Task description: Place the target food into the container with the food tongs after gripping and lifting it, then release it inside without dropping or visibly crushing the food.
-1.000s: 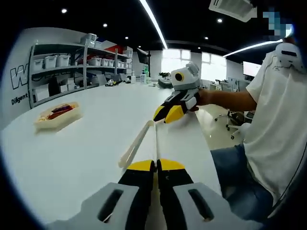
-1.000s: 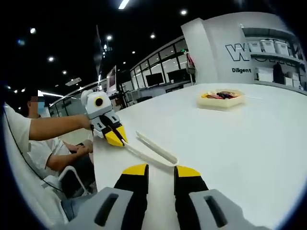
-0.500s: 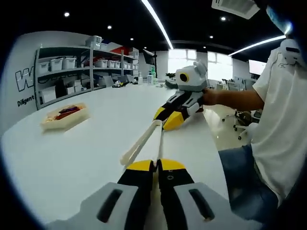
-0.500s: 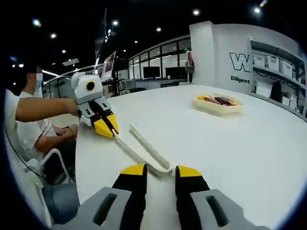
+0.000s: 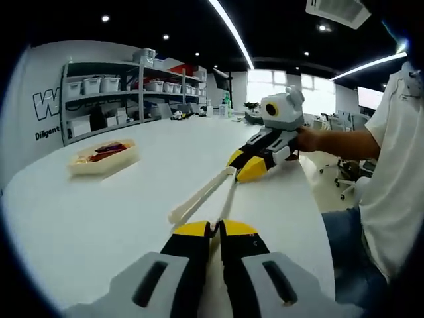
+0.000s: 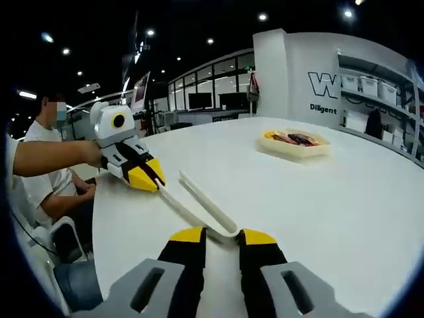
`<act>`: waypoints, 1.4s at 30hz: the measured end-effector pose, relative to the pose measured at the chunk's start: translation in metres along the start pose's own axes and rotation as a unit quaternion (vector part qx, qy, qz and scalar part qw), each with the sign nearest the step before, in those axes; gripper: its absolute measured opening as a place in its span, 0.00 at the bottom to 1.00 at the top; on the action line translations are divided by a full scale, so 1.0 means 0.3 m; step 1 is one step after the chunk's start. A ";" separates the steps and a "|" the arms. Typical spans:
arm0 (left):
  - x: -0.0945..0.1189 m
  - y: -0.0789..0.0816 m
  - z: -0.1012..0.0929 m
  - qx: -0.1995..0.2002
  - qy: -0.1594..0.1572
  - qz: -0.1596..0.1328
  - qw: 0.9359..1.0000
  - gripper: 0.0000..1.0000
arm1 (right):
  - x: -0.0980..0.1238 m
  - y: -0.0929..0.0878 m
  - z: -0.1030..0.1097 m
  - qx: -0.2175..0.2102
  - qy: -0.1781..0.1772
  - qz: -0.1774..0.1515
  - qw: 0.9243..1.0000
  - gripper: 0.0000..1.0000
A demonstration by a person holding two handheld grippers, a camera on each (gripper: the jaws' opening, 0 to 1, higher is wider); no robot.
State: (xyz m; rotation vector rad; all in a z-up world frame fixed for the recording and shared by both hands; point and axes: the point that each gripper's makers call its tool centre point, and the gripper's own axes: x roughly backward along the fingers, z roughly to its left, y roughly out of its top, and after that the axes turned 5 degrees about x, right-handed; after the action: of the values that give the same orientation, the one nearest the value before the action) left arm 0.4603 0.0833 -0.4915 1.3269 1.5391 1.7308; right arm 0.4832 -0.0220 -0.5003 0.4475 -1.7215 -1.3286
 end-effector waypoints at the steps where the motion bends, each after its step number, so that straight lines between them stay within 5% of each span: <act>1: 0.000 0.000 0.001 -0.003 0.000 0.000 1.000 0.05 | 0.000 0.000 0.002 0.002 0.001 0.002 1.000 0.14; 9: 0.009 0.024 -0.004 0.010 0.006 -0.013 1.000 0.05 | 0.011 0.004 -0.019 0.000 0.003 0.017 1.000 0.17; 16: 0.068 0.081 -0.023 0.008 0.019 -0.041 0.999 0.10 | 0.076 0.040 -0.039 0.018 -0.028 -0.011 0.999 0.24; 22: 0.131 0.139 0.038 0.046 0.090 -0.074 0.992 0.41 | 0.145 0.128 -0.053 0.032 -0.061 -0.042 0.997 0.45; 25: 0.137 0.132 0.023 0.050 0.089 -0.076 0.992 0.48 | 0.168 0.170 -0.032 -0.010 -0.045 -0.063 0.997 0.55; 28: 0.135 0.111 0.017 0.063 0.091 -0.067 0.992 0.51 | 0.187 0.195 -0.014 0.001 -0.041 -0.065 0.997 0.64; 34: 0.139 0.095 0.041 0.110 0.132 -0.062 0.983 0.81 | 0.194 0.230 -0.021 0.044 -0.067 -0.063 0.995 0.89; 39: 0.160 0.141 0.051 0.115 0.152 -0.070 0.979 0.92 | 0.195 0.235 -0.002 0.028 -0.057 -0.048 0.997 0.99; 42: 0.191 0.217 0.079 0.076 0.190 -0.090 0.975 0.99 | 0.206 0.274 0.001 0.018 -0.066 -0.060 0.996 0.99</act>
State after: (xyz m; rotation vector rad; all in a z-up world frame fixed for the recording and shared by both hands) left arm 0.4729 0.1256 -0.4132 0.9198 1.9702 1.8556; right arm 0.4682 -0.0370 -0.3996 0.4992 -1.8531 -1.4419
